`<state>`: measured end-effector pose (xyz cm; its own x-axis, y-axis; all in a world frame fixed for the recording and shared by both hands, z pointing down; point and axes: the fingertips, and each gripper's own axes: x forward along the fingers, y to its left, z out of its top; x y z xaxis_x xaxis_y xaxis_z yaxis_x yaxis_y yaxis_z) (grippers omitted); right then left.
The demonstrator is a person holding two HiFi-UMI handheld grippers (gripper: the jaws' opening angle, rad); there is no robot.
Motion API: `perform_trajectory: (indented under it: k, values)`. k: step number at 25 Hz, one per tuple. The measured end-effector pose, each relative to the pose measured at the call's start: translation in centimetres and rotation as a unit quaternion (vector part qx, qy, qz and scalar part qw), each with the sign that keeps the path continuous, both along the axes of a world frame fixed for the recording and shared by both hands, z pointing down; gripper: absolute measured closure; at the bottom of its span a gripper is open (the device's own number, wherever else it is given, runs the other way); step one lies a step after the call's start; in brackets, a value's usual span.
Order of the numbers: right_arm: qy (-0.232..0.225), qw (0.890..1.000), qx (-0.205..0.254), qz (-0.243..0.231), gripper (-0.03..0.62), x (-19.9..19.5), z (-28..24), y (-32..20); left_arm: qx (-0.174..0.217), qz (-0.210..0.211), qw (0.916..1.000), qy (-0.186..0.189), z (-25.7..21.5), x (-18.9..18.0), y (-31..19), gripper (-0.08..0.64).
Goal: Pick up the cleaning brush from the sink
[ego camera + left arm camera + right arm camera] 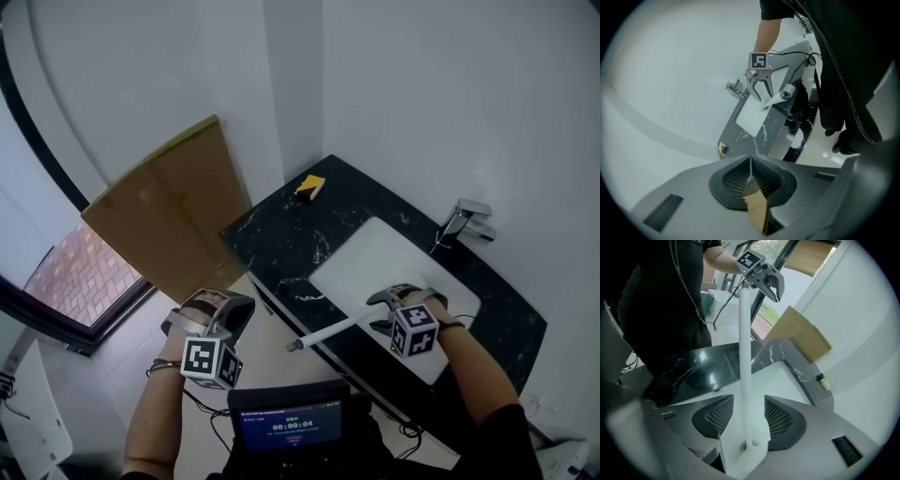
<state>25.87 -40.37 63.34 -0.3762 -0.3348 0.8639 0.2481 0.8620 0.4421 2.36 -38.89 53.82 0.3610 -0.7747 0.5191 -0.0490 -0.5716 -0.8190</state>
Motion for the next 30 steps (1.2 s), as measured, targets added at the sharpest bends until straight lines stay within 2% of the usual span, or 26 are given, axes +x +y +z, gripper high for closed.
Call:
perform_trajectory:
  k: [5, 10, 12, 15, 17, 21, 25, 28, 30]
  values:
    - [0.009, 0.999, -0.019, -0.040, 0.385, 0.4, 4.0, -1.0, -0.015, -0.032, 0.9994, 0.006, 2.6, 0.3, 1.0, 0.529]
    - [0.006, 0.998, -0.014, -0.062, 0.400, 0.1, 5.1, -1.6, -0.012, -0.040, 0.9991, -0.003, 3.6, 0.5, 1.3, 0.529]
    - [0.002, 0.998, -0.014, -0.065, 0.496, 0.0, 5.3, -1.6, -0.012, -0.044, 0.9990, 0.000, 3.8, 0.5, 1.2, 0.529]
    - [-0.013, 0.998, -0.020, -0.060, 0.505, 0.1, 4.9, -1.6, 0.001, -0.052, 0.9987, 0.001, 4.0, 0.2, 0.9, 0.529]
    - [-0.026, 0.999, -0.015, -0.044, 0.509, 0.3, 3.4, -1.8, 0.006, -0.051, 0.9987, -0.001, 3.1, 0.1, 0.8, 0.529]
    - [-0.059, 0.998, -0.008, -0.004, 0.509, 0.0, -3.6, -1.7, -0.021, -0.030, 0.9993, 0.009, -1.8, 0.1, 1.0, 0.529]
    - [-0.081, 0.995, 0.022, 0.046, 0.511, -0.9, -10.3, -0.6, 0.006, -0.010, 0.9996, 0.025, -5.9, -1.5, -0.9, 0.529]
    - [-0.109, 0.988, 0.051, 0.096, 0.512, -2.8, -13.8, 0.3, -0.004, 0.032, 0.9989, 0.033, -6.7, -2.6, -1.1, 0.529]
    - [-0.132, 0.978, 0.061, 0.147, 0.512, -4.0, -14.9, 1.3, -0.007, 0.060, 0.9973, 0.042, -6.4, -4.0, -1.2, 0.529]
